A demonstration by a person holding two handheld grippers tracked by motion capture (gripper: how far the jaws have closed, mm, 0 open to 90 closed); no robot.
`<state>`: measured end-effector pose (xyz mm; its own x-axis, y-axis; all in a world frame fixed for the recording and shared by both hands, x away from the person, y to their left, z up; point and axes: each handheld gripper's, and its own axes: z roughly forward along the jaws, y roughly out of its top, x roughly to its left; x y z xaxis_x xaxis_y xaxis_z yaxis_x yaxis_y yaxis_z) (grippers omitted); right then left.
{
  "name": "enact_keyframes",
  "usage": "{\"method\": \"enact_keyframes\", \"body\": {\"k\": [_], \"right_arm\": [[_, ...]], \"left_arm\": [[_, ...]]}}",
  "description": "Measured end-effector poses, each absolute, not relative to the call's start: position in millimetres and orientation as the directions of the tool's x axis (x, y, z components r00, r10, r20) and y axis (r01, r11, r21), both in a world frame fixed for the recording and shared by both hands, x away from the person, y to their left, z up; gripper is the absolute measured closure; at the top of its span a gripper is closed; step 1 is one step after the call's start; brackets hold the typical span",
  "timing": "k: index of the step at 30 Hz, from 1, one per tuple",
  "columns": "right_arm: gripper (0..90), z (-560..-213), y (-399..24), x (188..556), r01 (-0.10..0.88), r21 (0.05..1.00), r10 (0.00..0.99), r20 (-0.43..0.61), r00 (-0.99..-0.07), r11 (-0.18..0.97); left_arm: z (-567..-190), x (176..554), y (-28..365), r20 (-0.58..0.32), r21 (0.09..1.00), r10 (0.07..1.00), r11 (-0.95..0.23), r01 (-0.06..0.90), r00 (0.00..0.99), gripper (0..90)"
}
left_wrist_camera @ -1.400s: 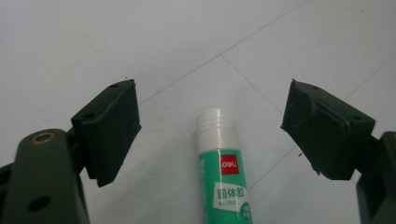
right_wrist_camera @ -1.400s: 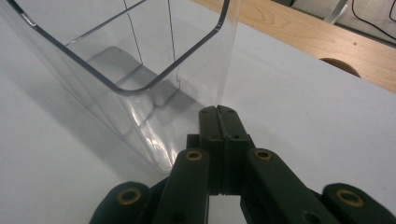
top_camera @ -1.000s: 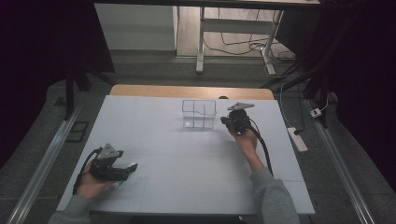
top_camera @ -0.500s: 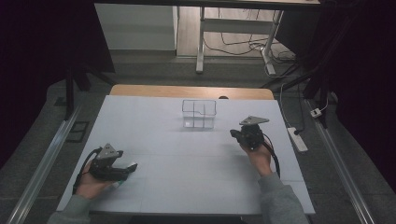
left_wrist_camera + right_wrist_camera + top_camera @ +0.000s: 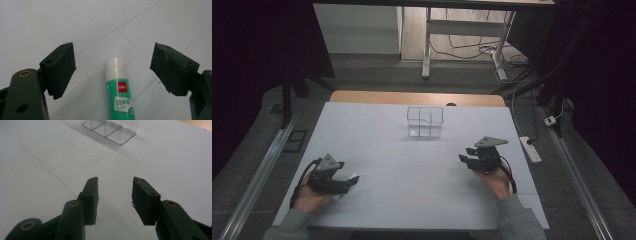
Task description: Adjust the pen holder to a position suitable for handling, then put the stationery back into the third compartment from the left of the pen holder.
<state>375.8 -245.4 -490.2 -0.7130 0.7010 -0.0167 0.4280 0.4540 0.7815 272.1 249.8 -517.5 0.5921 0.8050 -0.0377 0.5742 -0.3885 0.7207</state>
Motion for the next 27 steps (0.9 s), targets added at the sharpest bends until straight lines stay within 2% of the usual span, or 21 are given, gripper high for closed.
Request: {"method": "enact_keyframes", "body": {"k": [9,22,27], "right_arm": [[44.2,-494.6,-258.4,352.1,0.42,0.785,0.695,-0.019,-0.718,0.455],[41.9,-496.8,-270.0,337.4,0.416,0.792,0.693,-0.013,-0.721,0.447],[41.8,-496.7,-270.6,337.0,0.414,0.793,0.691,-0.013,-0.722,0.447]], "left_arm": [[-517.4,276.9,247.3,-0.039,0.712,0.795,-0.404,0.575,0.606,20.3],[-498.9,286.6,243.0,-0.034,0.683,0.757,-0.46,0.568,0.653,22.3],[-490.1,291.0,240.2,-0.036,0.637,0.748,-0.494,0.592,0.663,23.9]]}}
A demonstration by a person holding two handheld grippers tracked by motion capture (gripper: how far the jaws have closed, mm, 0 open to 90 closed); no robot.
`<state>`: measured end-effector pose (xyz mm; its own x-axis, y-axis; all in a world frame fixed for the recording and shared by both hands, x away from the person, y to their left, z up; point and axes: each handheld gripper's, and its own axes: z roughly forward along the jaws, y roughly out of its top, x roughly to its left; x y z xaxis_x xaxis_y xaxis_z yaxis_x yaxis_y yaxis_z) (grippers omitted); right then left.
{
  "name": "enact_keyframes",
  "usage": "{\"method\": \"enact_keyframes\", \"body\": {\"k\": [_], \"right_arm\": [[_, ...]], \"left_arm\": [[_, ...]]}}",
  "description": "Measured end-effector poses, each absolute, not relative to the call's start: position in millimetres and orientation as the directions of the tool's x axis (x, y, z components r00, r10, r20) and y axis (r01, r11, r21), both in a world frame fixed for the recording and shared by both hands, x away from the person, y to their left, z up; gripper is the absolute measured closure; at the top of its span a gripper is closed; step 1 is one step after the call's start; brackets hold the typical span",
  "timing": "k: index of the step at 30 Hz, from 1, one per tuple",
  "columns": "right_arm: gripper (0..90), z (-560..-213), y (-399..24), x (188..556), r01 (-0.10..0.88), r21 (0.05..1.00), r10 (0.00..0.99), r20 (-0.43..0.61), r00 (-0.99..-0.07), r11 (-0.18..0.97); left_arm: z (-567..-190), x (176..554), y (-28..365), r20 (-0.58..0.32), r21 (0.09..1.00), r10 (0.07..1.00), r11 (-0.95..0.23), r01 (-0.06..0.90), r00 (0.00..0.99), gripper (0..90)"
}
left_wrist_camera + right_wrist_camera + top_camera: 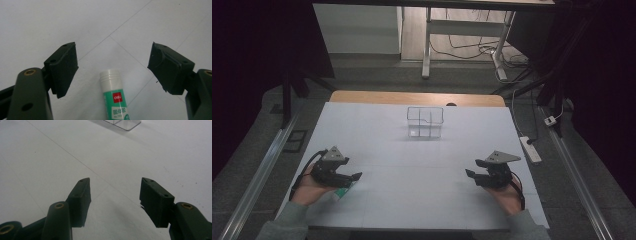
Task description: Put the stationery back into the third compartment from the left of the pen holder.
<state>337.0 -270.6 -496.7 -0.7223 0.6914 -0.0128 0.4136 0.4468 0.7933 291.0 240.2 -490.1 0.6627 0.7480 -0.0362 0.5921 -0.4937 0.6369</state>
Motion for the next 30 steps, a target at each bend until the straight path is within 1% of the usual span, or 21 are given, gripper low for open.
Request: {"method": "enact_keyframes", "body": {"k": [10,15,23,28,29,30], "right_arm": [[41.7,-497.1,-269.0,337.0,0.41,0.782,0.69,-0.035,-0.723,0.469],[41.4,-498.9,-268.3,338.0,0.41,0.776,0.69,-0.043,-0.723,0.479],[41.2,-499.9,-265.6,337.1,0.408,0.764,0.69,-0.066,-0.721,0.5],[41.1,-500.9,-263.9,336.9,0.408,0.759,0.686,-0.07,-0.724,0.508],[41.1,-500.6,-264.2,336.5,0.409,0.757,0.688,-0.074,-0.721,0.509],[41.1,-500.6,-264.2,336.5,0.409,0.757,0.688,-0.074,-0.721,0.509]], "left_arm": [[-487.5,298.9,227.6,-0.042,0.535,0.757,-0.534,0.654,0.652,24.2],[-487.4,304.8,220.2,-0.04,0.488,0.746,-0.566,0.665,0.664,24.2],[-495.6,310.9,221.5,-0.047,0.405,0.765,-0.574,0.712,0.643,26.0],[-503.6,312.9,225.5,-0.066,0.365,0.774,-0.569,0.737,0.63,30.2],[-505.3,313.3,225.3,-0.069,0.359,0.775,-0.568,0.741,0.628,33.0],[-506.5,313.5,225.2,-0.068,0.351,0.775,-0.571,0.742,0.629,33.0]]}}
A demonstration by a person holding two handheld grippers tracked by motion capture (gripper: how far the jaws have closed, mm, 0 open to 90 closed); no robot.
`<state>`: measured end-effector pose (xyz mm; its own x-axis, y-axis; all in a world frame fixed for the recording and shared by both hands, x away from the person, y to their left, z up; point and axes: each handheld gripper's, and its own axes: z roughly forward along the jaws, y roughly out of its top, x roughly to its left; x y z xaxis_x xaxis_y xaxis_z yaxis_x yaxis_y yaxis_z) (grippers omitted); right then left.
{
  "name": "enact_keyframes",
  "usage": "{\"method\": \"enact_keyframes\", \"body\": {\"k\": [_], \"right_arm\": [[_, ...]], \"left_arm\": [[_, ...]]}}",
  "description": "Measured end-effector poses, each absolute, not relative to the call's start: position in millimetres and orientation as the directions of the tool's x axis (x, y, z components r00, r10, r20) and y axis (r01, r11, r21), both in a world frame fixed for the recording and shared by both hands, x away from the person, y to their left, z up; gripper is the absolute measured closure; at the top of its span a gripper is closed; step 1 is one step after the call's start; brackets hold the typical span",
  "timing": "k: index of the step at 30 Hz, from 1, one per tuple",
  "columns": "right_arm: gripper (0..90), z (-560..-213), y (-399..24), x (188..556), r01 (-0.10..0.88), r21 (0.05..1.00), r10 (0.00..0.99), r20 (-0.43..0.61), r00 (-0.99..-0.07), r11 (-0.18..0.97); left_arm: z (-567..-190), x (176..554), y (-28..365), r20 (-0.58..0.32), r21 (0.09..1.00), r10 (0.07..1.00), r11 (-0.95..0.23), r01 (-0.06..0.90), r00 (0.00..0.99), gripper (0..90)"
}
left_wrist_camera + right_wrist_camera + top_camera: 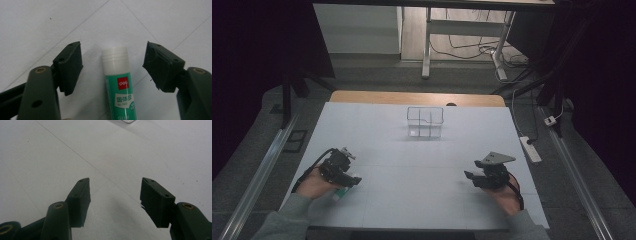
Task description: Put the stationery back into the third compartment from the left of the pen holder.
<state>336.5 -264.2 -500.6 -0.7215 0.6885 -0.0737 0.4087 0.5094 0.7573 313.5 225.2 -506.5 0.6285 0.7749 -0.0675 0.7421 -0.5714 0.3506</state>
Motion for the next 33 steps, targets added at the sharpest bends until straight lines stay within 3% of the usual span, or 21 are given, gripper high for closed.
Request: {"method": "enact_keyframes", "body": {"k": [5,10,22,33], "right_arm": [[41.0,-500.1,-264.6,336.4,0.406,0.758,0.688,-0.077,-0.721,0.51],[40.9,-500.5,-264.8,336.9,0.407,0.758,0.688,-0.075,-0.722,0.509],[41.0,-500.3,-264.5,336.5,0.406,0.755,0.689,-0.084,-0.72,0.516],[40.9,-500.5,-264.1,336.6,0.407,0.747,0.689,-0.093,-0.719,0.525]], "left_arm": [[-512.9,314.1,224.5,-0.069,0.314,0.771,-0.586,0.748,0.633,42.8],[-513.8,312.6,224.2,-0.06,0.31,0.78,-0.579,0.754,0.623,61.7],[-510.5,313.1,225.7,-0.065,0.311,0.781,-0.575,0.757,0.621,64.3],[-485.6,312.5,236.5,-0.083,0.458,0.805,-0.493,0.74,0.587,64.4]]}}
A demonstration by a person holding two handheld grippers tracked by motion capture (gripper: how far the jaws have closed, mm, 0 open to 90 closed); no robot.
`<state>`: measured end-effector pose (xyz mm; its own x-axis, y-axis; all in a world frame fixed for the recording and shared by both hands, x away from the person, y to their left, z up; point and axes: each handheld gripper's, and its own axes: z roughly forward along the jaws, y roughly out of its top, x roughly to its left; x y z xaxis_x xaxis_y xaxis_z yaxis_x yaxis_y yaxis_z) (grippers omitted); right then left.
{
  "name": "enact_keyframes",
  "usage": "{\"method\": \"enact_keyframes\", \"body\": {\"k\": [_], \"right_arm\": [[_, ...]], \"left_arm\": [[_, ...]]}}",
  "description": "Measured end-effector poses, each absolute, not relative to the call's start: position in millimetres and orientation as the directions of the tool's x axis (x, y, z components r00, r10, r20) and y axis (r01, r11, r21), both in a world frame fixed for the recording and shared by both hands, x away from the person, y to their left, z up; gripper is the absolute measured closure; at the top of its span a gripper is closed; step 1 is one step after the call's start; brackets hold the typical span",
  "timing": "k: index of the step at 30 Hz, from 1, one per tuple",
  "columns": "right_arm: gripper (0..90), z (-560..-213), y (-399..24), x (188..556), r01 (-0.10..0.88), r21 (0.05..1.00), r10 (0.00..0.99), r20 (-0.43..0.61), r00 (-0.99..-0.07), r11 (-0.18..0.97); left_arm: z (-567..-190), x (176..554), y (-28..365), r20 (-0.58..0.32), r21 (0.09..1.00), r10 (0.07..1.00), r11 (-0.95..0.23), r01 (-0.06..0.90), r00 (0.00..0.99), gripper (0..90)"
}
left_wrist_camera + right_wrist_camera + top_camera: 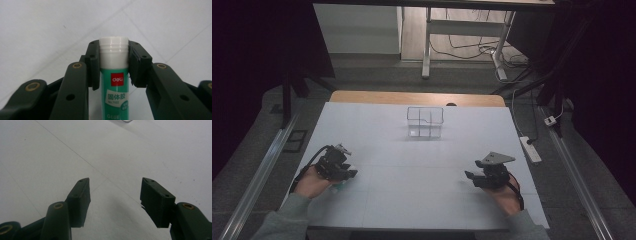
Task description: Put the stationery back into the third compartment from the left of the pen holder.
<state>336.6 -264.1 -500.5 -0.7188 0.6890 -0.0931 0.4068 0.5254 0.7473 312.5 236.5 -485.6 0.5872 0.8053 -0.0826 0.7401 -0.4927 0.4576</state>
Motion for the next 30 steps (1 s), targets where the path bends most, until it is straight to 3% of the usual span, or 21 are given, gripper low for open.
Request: {"method": "enact_keyframes", "body": {"k": [13,30], "right_arm": [[40.4,-500.6,-264.5,336.2,0.411,0.751,0.694,-0.087,-0.715,0.518],[40.3,-502.7,-273.1,327.7,0.425,0.747,0.711,-0.091,-0.698,0.512]], "left_arm": [[-466.5,317.1,233.4,-0.1,0.615,0.809,-0.407,0.675,0.579,64.4],[-453.3,338.5,208.3,-0.108,0.738,0.782,-0.351,0.577,0.614,64.3]]}}
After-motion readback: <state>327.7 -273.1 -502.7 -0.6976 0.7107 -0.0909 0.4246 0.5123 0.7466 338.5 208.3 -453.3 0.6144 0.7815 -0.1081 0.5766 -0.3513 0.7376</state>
